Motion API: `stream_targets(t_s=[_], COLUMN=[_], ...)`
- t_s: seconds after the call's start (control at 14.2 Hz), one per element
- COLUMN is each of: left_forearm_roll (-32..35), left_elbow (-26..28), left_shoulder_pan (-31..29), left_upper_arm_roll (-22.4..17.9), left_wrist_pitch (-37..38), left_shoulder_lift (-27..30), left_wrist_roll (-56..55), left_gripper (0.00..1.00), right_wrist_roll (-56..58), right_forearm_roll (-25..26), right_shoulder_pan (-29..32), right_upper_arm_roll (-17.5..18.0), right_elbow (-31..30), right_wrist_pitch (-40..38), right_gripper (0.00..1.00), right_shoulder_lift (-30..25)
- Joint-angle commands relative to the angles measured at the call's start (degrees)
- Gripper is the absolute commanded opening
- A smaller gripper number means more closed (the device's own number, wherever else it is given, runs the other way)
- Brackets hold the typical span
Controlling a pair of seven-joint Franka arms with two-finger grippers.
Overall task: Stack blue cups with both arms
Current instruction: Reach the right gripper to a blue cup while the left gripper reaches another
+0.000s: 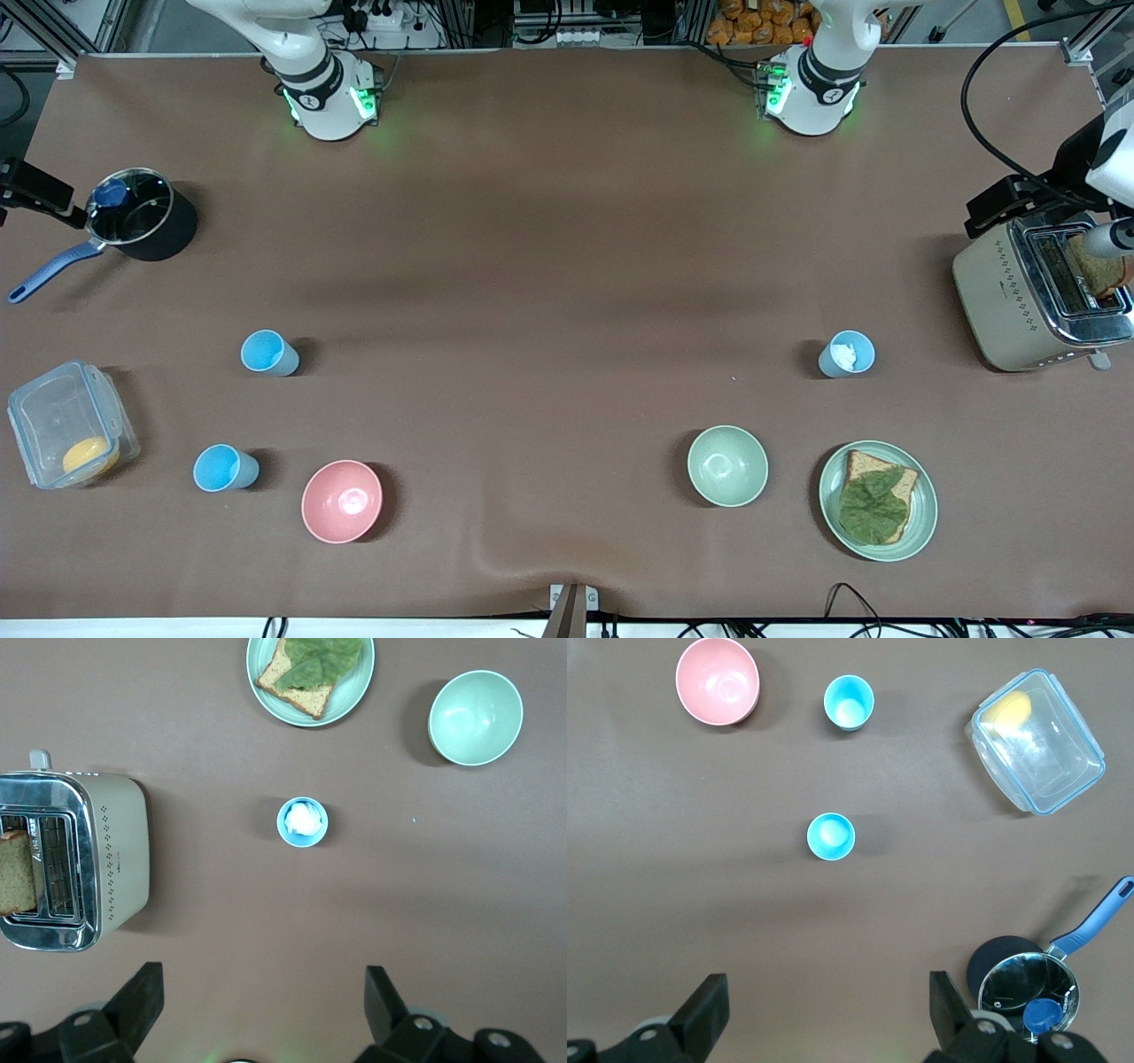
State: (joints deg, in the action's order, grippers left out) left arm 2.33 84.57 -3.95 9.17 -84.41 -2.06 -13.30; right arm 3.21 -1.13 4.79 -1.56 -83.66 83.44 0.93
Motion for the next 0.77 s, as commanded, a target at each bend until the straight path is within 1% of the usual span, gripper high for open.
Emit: stream_targets(t_s=[0.0,0.21,0.35,0.42,0.49,0.56,0.7], left_forearm_roll=[-0.58,-0.04,-0.22,-0.22,-0.22,-0.22,0.3], left_elbow=[0.33,1.11,3.04,5.06,8.29,12.07,20.59], left_shoulder_pan=[0.78,0.96,0.96,0.87,0.78,0.69,0.61], left_upper_arm_roll=[-0.91,-0.39,0.23,0.23,0.23,0.23,0.15], left_wrist_pitch=[0.65,0.56,-0.22,-3.19,-7.13,-11.78,-21.98], left_shoulder_lift=[0.92,-0.22,-3.37,-4.52,-5.05,-5.23,-5.58], left_wrist_roll=[1.26,1.26,1.34,1.34,1.34,1.34,1.34], left_gripper=[1.0,1.0,1.0,1.0,1.0,1.0,1.0], right_wrist_roll=[-0.14,-0.05,-0.05,-0.05,-0.05,-0.05,-0.14], right_forearm_roll=[-0.54,-0.45,0.24,0.34,0.08,-0.01,-0.1], right_shoulder_pan=[0.31,0.31,0.14,0.14,0.4,0.23,0.4], right_upper_arm_roll=[0.33,0.33,0.33,0.33,0.33,0.33,0.42], right_elbow=[0.34,0.34,0.34,0.34,0.34,0.78,0.35], right_wrist_pitch=[-0.03,-0.12,-0.12,-0.12,-0.03,-0.12,-0.91], right_gripper=[1.0,1.0,1.0,1.0,1.0,1.0,1.0], right_shoulder_lift=[0.03,0.12,0.56,1.17,2.05,4.58,5.66])
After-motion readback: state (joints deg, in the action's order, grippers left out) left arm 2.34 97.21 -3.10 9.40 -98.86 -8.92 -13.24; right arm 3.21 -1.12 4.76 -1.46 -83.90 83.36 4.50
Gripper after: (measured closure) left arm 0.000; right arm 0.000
